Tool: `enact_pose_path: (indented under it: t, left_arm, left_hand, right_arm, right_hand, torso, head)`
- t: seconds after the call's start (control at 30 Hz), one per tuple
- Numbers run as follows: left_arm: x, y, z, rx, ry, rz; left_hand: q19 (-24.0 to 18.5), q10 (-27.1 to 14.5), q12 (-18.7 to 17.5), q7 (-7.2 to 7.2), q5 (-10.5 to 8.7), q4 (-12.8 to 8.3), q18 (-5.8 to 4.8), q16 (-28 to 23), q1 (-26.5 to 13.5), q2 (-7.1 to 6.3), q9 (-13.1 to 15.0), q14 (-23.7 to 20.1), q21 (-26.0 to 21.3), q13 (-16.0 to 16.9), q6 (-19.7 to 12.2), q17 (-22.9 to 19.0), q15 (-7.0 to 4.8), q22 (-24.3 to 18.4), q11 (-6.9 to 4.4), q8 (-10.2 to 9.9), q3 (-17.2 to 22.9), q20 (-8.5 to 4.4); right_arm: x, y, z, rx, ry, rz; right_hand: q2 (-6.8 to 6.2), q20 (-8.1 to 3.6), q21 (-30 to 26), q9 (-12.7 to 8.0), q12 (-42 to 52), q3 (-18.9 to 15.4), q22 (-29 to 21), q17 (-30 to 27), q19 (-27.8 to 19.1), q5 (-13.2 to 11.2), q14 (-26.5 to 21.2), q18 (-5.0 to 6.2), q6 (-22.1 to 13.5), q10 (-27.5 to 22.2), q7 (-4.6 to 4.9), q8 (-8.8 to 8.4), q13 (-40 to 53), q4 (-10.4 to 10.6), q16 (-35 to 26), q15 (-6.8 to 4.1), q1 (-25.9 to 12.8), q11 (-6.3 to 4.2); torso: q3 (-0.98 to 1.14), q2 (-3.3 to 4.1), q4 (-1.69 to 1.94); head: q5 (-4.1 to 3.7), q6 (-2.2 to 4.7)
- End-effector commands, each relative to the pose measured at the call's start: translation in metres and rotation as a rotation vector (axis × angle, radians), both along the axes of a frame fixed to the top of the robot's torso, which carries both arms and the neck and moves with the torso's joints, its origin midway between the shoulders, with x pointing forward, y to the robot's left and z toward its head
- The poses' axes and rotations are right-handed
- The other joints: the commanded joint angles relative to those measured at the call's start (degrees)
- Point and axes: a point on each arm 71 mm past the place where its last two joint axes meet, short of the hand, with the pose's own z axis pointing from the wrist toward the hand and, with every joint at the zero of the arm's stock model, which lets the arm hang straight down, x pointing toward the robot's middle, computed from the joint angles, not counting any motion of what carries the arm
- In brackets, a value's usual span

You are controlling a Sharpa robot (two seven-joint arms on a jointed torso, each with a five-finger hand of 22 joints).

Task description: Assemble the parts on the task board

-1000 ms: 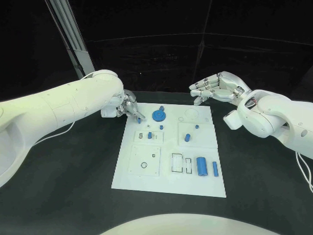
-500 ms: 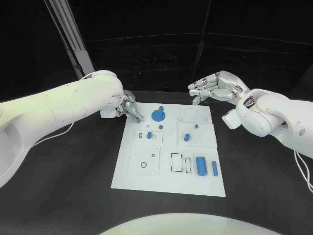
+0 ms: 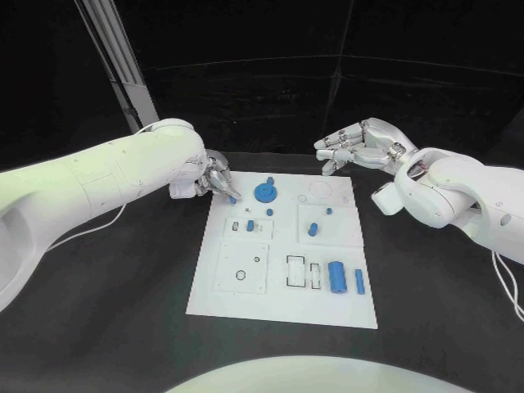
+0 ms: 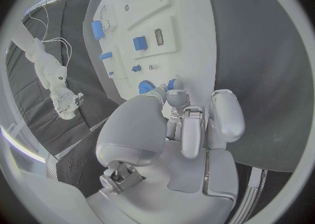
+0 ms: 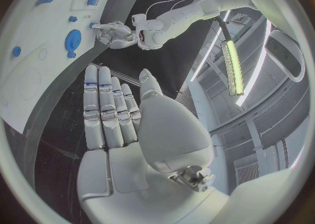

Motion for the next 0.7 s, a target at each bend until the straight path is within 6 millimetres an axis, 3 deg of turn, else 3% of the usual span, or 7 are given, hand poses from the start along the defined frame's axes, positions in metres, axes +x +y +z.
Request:
enact_pose_path:
  t: [0.03,0.3,0.7]
  left_arm:
    - [-0.001,0.000,0.002,-0.047,-0.011,0.013]
    - [-0.007,0.008,0.004,-0.067,-0.047,0.037]
    - [-0.034,0.011,0.007,-0.129,-0.112,0.034]
  left_hand:
    - [0.0,0.5,-0.2,0.10,0.00,-5.7,-0.28,0.2,-1.4,-1.43,0.2,6.1,-0.3,0.0,-0.3,15.1,0.24,0.1,0.14,0.6,7.9,-0.15]
    - [0.0,0.8,0.0,-0.01,0.03,-6.5,-0.29,0.2,-3.2,-2.72,0.5,6.1,-0.3,0.2,-0.4,15.1,0.16,0.2,0.06,1.5,12.4,-0.20]
    - [0.5,1.9,0.5,-0.25,0.06,-9.1,-0.45,0.2,-6.5,-6.13,1.0,6.1,0.1,0.8,0.0,15.1,-0.07,1.1,-0.13,3.0,21.2,-0.38]
  right_arm:
    - [0.000,0.001,0.001,0.004,0.004,0.012]
    - [0.000,-0.001,0.001,0.002,0.007,0.010]
    - [0.000,-0.003,0.000,-0.002,0.010,0.008]
  right_hand:
    - [0.34,0.13,-0.3,0.1,0.3,0.1,-0.1,-0.1,0.1,0.3,-0.4,0.22,-0.3,-0.4,-0.11,0.17,0.1,-0.3,-0.2,0.06,0.1,0.02]
    - [0.34,0.13,-0.3,0.1,0.3,0.1,-0.1,-0.1,0.1,0.3,-0.4,0.22,-0.3,-0.4,-0.11,0.17,0.1,-0.3,-0.2,0.06,0.1,0.02]
    - [0.33,0.13,-0.4,0.1,0.4,0.1,-0.1,-0.1,0.1,0.5,-0.4,0.22,-0.3,-0.4,-0.10,0.17,0.0,-0.4,-0.2,0.06,0.1,0.02]
  torso:
    - [0.03,-0.01,0.05]
    - [0.06,-0.04,0.17]
    - [0.14,0.00,0.09]
  head:
    - [0.16,0.03]
    - [0.32,0.09]
    - [1.09,0.21]
